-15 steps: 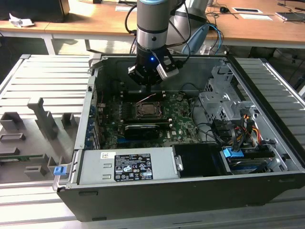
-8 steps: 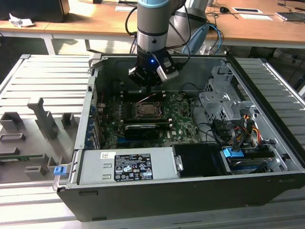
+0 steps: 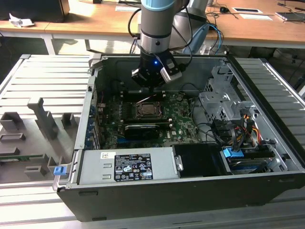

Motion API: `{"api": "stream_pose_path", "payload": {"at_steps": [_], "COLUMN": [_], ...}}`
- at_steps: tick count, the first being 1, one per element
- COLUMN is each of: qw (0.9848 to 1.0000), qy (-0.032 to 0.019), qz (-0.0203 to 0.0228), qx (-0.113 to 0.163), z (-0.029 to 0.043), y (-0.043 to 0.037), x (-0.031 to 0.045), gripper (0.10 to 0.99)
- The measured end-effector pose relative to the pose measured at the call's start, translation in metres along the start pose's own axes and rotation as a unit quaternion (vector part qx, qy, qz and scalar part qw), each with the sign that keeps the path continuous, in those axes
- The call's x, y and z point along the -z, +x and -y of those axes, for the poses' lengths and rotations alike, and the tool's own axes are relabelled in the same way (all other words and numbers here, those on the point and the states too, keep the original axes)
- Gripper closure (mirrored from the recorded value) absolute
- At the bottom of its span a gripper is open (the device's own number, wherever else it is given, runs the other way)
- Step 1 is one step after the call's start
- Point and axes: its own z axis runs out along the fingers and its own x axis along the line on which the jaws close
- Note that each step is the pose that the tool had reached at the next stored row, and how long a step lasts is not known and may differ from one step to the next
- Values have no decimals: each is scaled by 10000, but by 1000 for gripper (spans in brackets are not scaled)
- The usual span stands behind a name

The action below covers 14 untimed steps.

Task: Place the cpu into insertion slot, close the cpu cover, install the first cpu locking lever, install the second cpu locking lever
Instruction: 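Install the first cpu locking lever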

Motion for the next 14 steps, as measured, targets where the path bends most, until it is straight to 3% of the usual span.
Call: {"api": "stream_pose_path", "payload": {"at_steps": [14], "qw": [10000], "qy": [38], "qz": [-2], "qx": [-1], "z": [16], "y": [-57], "x": [-135], "gripper": [980]}}
